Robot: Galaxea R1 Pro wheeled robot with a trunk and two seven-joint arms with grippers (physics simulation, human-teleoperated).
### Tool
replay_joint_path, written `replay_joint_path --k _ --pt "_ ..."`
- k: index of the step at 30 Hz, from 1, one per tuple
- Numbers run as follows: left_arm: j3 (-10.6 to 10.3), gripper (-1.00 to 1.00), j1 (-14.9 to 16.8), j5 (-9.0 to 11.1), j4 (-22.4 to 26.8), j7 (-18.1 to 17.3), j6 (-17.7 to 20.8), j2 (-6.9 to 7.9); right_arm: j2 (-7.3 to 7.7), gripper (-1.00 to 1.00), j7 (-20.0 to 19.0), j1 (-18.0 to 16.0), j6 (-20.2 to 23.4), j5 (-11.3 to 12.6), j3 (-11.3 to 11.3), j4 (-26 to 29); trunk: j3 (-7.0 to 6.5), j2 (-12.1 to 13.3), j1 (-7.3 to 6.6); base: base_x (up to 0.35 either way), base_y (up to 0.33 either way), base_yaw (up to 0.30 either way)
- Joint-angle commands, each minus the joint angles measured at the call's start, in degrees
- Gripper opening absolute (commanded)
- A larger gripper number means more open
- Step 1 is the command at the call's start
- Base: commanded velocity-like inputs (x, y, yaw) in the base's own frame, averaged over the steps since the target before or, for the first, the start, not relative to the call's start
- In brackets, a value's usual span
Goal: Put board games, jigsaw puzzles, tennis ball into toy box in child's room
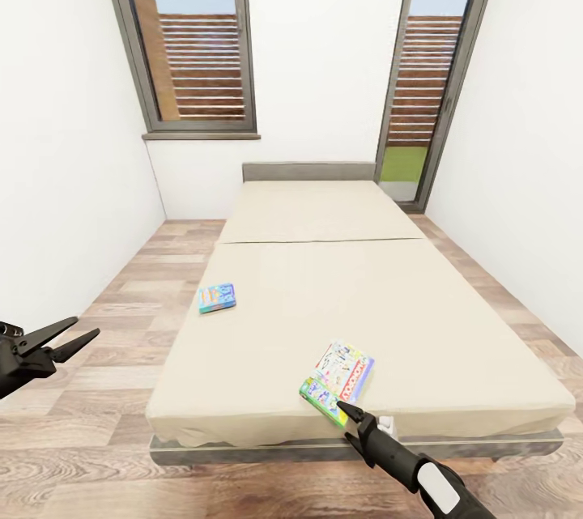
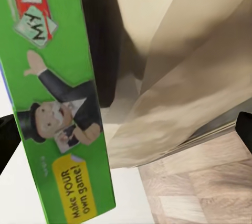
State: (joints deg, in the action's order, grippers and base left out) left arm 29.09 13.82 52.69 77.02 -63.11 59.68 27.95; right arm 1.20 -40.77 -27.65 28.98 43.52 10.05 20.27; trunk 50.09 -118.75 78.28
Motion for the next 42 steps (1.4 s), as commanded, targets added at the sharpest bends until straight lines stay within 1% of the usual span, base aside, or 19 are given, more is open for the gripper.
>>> replay_joint_path --k 1,6,7,17,22,25,30,36,41,42 --pt "0.0 1.0 0.1 0.0 0.0 -0.2 0.3 0.0 -0.06 1.0 -0.3 -0.6 0.4 1.5 0.5 0.0 0.04 0.0 -0.01 0.0 0.009 0.0" --pt "0.0 1.0 0.1 0.0 0.0 -0.2 0.3 0.0 -0.06 1.0 -0.3 -0.6 0.5 1.5 0.5 0.1 0.04 0.0 -0.01 0.0 0.003 0.0" --pt "0.0 1.0 0.1 0.0 0.0 -0.2 0.3 0.0 -0.06 -1.0 -0.2 -0.6 0.5 1.5 0.5 0.1 0.04 0.0 -0.01 0.0 0.0 0.0" --pt "0.0 1.0 0.1 0.0 -0.1 -0.3 0.3 0.0 -0.06 -1.0 -0.3 -0.6 0.5 1.5 0.5 0.1 0.04 0.0 -0.01 0.0 0.0 0.0" --pt "0.0 1.0 0.1 -0.3 -0.1 -2.3 0.3 0.0 -0.06 -1.0 -0.3 -0.6 0.6 1.5 0.5 0.1 0.04 0.0 -0.01 0.0 0.0 0.0" --pt "0.0 1.0 0.1 -0.4 -0.1 -2.7 0.3 0.0 -0.06 -1.0 -0.3 -0.6 0.6 1.5 0.4 0.1 -0.5 1.2 -0.67 0.0 0.0 0.0" --pt "0.0 1.0 0.1 -0.5 -0.1 -2.8 0.3 0.0 -0.06 -1.0 -0.3 -0.6 0.6 1.5 0.4 0.1 -0.5 1.2 -0.67 0.0 0.0 0.0" --pt "0.0 1.0 0.1 -0.5 -0.1 -2.8 0.3 0.0 -0.06 -1.0 -0.3 -0.6 0.8 1.5 0.4 0.1 -1.58 3.6 -1.98 0.0 0.0 0.0" --pt "0.0 1.0 0.1 -0.6 -0.1 -2.8 0.3 0.0 -0.06 -1.0 -0.3 -0.6 2.4 1.5 0.4 0.1 -2.47 5.6 -3.08 0.0 0.0 0.0" --pt "0.0 1.0 0.1 -0.6 -0.1 -2.8 0.3 0.0 -0.06 -1.0 -0.3 -0.6 2.5 1.5 0.4 0.1 -2.47 5.6 -3.08 0.0 0.0 0.0"
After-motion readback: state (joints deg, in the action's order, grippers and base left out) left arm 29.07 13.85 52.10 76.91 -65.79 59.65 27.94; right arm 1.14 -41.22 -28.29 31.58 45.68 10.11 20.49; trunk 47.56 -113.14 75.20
